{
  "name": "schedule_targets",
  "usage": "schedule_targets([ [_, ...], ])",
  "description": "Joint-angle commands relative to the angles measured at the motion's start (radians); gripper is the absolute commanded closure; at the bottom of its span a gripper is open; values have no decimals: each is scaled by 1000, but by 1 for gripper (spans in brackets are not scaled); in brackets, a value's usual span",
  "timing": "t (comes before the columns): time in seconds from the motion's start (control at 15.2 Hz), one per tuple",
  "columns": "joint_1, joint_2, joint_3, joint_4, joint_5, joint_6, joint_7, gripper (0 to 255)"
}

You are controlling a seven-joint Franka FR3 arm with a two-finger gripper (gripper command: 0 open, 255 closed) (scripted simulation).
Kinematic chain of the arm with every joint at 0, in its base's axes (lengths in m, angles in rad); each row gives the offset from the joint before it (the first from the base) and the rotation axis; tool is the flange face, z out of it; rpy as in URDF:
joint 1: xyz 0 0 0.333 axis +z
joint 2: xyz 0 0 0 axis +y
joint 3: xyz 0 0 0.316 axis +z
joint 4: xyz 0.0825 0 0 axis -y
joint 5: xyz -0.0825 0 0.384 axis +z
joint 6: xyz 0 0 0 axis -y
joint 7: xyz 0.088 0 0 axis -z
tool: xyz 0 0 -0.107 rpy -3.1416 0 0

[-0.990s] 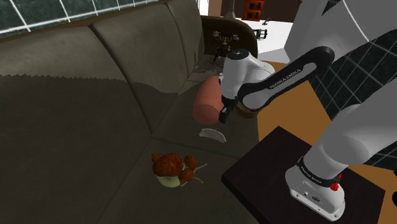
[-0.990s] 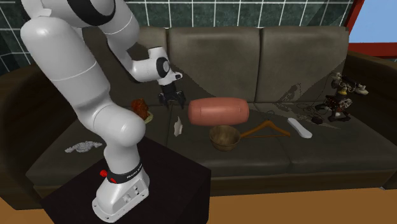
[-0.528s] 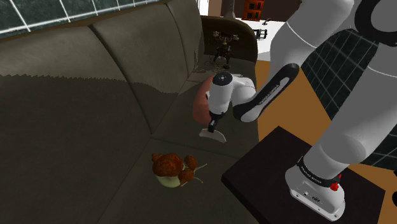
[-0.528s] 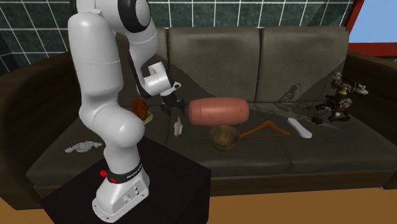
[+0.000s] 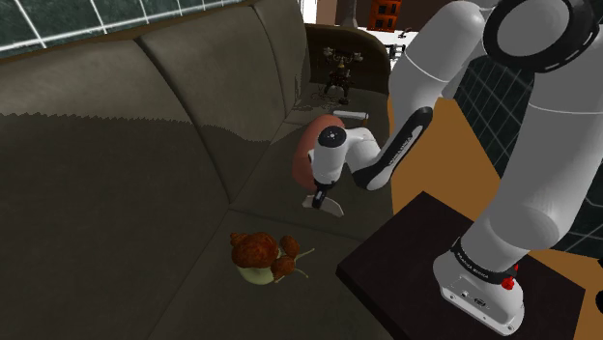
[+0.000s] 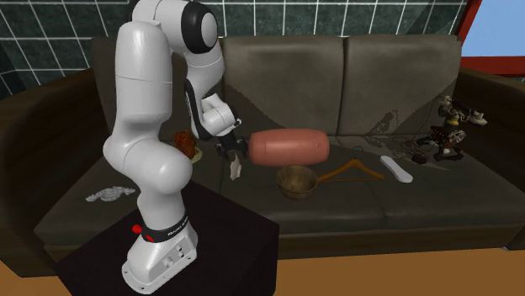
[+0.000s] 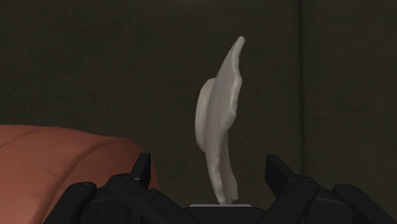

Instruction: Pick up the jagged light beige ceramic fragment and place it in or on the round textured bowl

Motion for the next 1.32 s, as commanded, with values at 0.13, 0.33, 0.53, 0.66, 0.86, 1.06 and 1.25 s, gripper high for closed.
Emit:
schedule_targets([
  [0.13,7,23,-14,9,-34,10,28,0],
  [0.33,7,23,-14,9,-34,10,28,0],
  [0.53,7,23,-14,9,-34,9,27,255],
  [0.66,7,23,-14,9,-34,9,27,255],
  [0.86,7,23,-14,9,-34,9,28,255],
  [1.06,7,24,-15,10,-35,10,28,255],
  [1.25,-5,-9,4,-4,11,-2,-13,255],
])
